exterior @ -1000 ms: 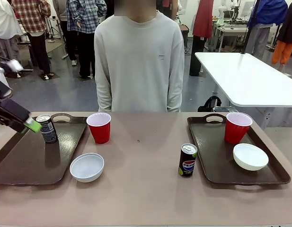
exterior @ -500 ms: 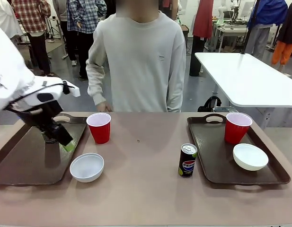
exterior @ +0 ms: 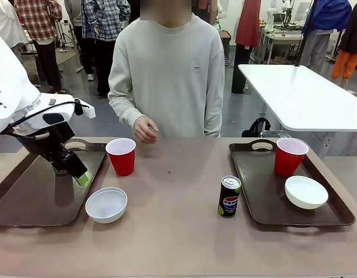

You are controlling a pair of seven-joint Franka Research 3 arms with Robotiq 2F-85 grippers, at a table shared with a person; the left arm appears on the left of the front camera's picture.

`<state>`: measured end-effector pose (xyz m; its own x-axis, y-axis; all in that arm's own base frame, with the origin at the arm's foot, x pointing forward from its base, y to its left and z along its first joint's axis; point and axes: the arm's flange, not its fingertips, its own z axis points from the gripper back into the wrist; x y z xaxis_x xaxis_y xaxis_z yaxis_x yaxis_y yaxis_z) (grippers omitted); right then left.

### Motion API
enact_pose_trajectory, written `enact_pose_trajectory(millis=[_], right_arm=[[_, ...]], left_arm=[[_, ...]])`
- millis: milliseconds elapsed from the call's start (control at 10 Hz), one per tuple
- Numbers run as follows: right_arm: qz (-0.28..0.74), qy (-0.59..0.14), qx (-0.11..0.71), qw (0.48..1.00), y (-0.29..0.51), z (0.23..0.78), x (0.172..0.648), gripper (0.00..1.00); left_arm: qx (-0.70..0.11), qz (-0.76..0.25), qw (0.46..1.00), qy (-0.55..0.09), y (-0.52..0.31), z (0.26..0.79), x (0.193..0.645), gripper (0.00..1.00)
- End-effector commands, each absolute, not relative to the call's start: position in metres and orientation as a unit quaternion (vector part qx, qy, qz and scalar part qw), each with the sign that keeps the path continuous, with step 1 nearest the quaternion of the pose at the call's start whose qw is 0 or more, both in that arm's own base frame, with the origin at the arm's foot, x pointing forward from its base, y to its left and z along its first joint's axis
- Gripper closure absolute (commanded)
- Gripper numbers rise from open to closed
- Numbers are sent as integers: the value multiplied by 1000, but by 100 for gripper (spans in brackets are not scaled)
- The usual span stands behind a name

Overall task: Prepare tableware on both trays.
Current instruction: Pick up a Picnic Bowl from the table and place it on a Handle tray.

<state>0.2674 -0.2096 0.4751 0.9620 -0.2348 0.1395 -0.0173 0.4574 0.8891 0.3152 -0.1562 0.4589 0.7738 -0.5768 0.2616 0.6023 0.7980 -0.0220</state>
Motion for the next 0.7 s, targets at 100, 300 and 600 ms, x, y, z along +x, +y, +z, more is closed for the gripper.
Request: enact_pose_trajectory(millis=[100, 300, 600], right_arm=[[-57, -119, 515, 847, -210, 475, 264, 0], [-57, -119, 515, 847, -210, 475, 264, 0], [-57, -119, 515, 847, -210, 475, 264, 0]], left_arm=[[-11, -323, 940, -110, -192, 420, 346, 0], [-1, -329, 939, -100, -201, 406, 357, 0], [-16, -369, 925, -92, -127, 463, 269, 0]])
